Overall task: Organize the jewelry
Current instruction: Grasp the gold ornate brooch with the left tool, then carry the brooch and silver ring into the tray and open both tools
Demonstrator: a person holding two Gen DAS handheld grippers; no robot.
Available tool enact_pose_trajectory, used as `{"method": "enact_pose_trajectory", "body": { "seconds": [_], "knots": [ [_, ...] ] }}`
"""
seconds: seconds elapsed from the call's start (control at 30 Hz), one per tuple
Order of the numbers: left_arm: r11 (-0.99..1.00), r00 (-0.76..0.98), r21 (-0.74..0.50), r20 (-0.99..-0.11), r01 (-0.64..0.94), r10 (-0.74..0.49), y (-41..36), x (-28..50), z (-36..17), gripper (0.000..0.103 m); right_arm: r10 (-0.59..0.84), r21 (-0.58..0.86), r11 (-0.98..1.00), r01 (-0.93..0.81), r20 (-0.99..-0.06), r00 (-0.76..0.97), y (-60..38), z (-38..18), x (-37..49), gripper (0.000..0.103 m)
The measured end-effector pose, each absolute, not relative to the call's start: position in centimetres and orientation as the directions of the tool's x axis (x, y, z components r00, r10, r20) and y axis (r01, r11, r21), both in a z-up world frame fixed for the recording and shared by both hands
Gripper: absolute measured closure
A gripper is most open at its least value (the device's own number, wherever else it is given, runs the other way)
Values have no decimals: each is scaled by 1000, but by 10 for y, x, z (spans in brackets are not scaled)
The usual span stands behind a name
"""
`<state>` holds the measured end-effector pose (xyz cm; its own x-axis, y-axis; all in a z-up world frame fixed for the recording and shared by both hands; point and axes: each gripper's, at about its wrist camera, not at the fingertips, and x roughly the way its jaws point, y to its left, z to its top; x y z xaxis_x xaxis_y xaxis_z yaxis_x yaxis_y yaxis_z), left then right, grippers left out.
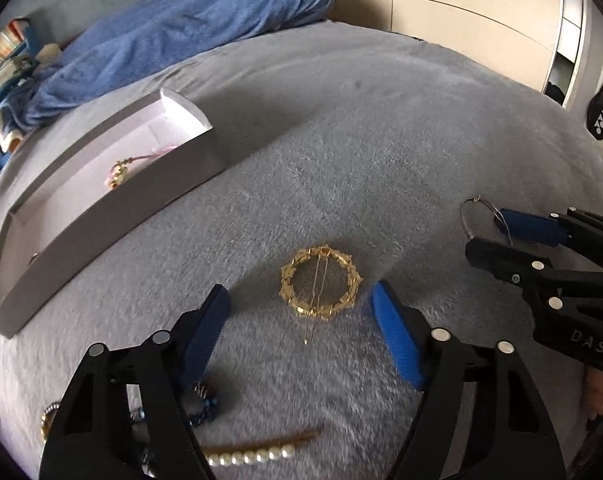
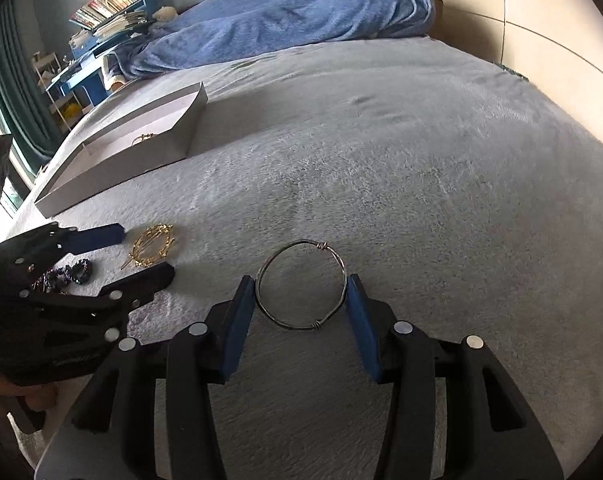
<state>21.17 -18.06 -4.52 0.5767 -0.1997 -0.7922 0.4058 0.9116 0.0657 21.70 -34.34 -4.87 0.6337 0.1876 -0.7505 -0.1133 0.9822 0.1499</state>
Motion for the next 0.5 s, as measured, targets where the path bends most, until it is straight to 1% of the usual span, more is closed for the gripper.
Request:
{"method": "enact_pose_trajectory", "body": {
  "seconds": [0.07, 0.1, 0.17, 0.3, 0.4, 0.5],
  "knots": [
    [906, 576, 65, -790, 419, -209, -183, 213, -45, 43, 188, 148, 982, -116, -750, 634, -343, -49, 215, 56],
    [901, 573, 63, -790, 428, -217, -185, 215, -46, 46, 188, 147, 982, -118, -751, 633, -342, -49, 215, 56],
    [896, 573, 61, -787, 439, -227, -186, 215, -45, 61, 189, 147, 982, -119, -751, 633, -341, -48, 216, 56],
    [895, 587, 53, -772, 444, -246, -184, 211, -40, 61, 185, 137, 983, -125, -749, 637, -336, -46, 215, 56],
    [905, 601, 32, -757, 423, -254, -171, 206, -32, 61, 191, 132, 981, -140, -739, 646, -332, -42, 215, 56],
    [912, 622, 38, -742, 410, -249, -154, 200, -21, 61, 210, 130, 977, -169, -726, 655, -321, -35, 217, 56]
  ]
}}
